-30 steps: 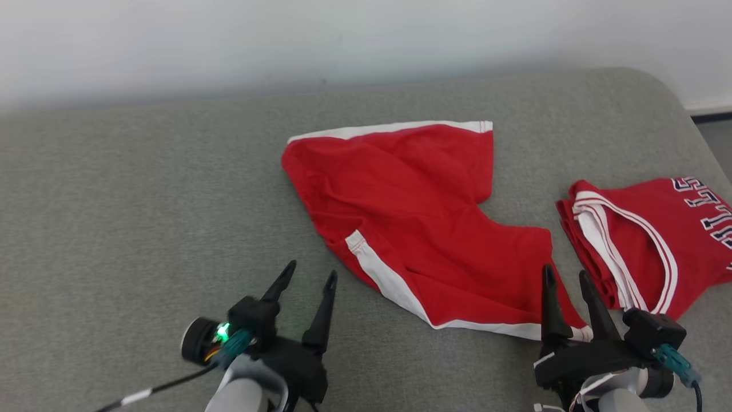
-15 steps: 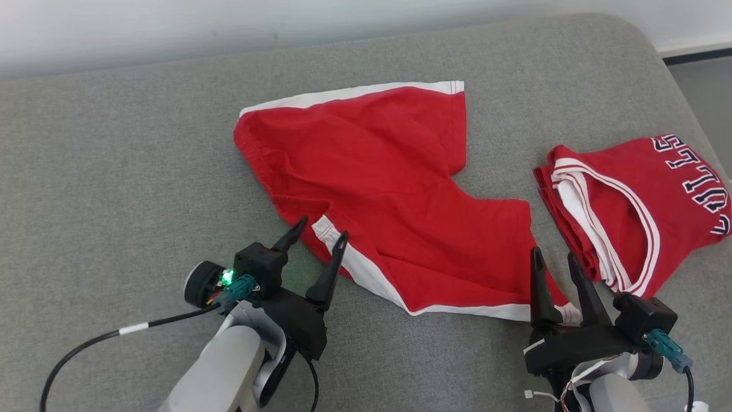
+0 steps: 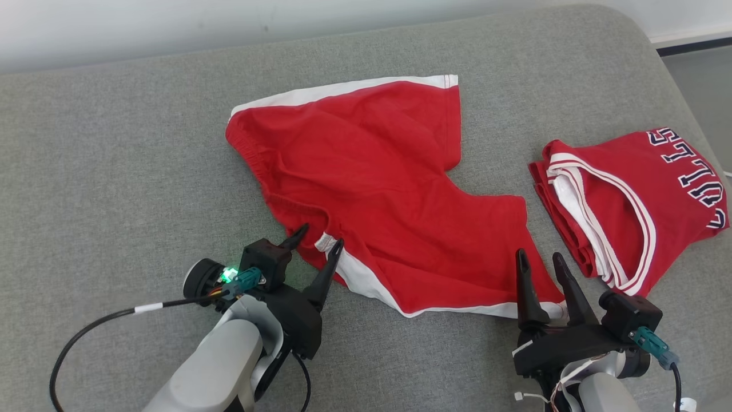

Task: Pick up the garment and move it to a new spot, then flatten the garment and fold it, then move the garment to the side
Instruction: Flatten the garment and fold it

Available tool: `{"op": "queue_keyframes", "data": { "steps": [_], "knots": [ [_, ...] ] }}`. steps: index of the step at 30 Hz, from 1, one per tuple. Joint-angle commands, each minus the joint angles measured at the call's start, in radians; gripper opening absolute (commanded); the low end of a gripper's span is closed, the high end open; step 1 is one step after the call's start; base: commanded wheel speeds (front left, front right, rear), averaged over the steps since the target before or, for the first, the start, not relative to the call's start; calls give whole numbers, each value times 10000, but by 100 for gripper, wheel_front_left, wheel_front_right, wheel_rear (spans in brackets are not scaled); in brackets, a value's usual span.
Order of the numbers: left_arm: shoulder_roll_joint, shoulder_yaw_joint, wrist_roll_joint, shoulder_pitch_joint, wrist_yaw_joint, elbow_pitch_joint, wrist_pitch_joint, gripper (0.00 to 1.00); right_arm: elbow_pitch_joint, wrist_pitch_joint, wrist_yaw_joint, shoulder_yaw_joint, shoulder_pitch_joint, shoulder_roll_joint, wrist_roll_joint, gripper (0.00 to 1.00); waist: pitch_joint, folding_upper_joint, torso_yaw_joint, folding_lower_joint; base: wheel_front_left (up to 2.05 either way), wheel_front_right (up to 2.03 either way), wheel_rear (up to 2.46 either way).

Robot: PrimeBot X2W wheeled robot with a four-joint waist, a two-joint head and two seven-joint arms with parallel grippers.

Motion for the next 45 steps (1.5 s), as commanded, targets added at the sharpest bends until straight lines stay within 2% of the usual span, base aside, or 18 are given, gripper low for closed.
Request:
{"op": "queue_keyframes", "data": {
  "steps": [1, 7, 11, 15, 23, 32, 37, 42, 43, 44, 45],
  "knots": [
    [-41, -146, -122, -174, 21, 79, -30, 0, 36, 4, -29, 30, -116, 23, 85, 100, 15, -1, -6, 0, 0, 0, 0],
    [-25, -336, -643, -117, 22, 288, -30, 0, 95, 4, -29, -21, -78, 22, 91, 100, -31, -1, 62, 0, 0, 0, 0],
    [110, 233, -893, 139, 24, 200, -30, 0, 112, 4, -29, -128, 35, 22, 132, 100, -219, -1, 252, 0, 0, 0, 0],
    [40, 1065, -665, 762, 74, -69, -31, 0, 191, 4, -29, -260, 180, 22, 131, 100, -514, -1, 598, 0, 0, 0, 0],
    [-126, 2468, -240, 2314, 646, -730, -31, 0, 481, 4, -29, -338, 505, 24, 191, 100, -1010, -1, 1584, 0, 0, 0, 0],
    [-366, 2764, 239, 3563, 637, -1025, -30, 0, 801, 3, -29, -339, 615, 16, 110, 100, -1280, -1, 2394, 0, 0, 0, 0],
    [-492, 3025, 241, 3872, 833, -982, -30, 0, 924, 3, -29, -198, 531, 16, 183, 100, -1436, -1, 2398, 0, 0, 0, 0],
    [-429, 3243, 412, 3953, 887, -1082, -30, 0, 945, 3, -29, -131, 568, 13, 200, 100, -1638, -1, 2100, 0, 0, 0, 0],
    [-425, 3303, 504, 3989, 929, -1129, -30, 32, 941, 3, -29, -169, 616, 13, 165, 100, -1688, -1, 2030, 0, 0, 0, 0],
    [-424, 3362, 577, 4053, 950, -1164, -31, 100, 945, 3, -29, -173, 663, 15, 123, 100, -1759, -1, 1935, 0, 0, 0, 0],
    [-446, 3439, 631, 4108, 969, -1227, -30, 100, 951, 3, -29, -202, 725, 18, 76, 100, -1816, -1, 1855, 0, 0, 0, 0]
  ]
}}
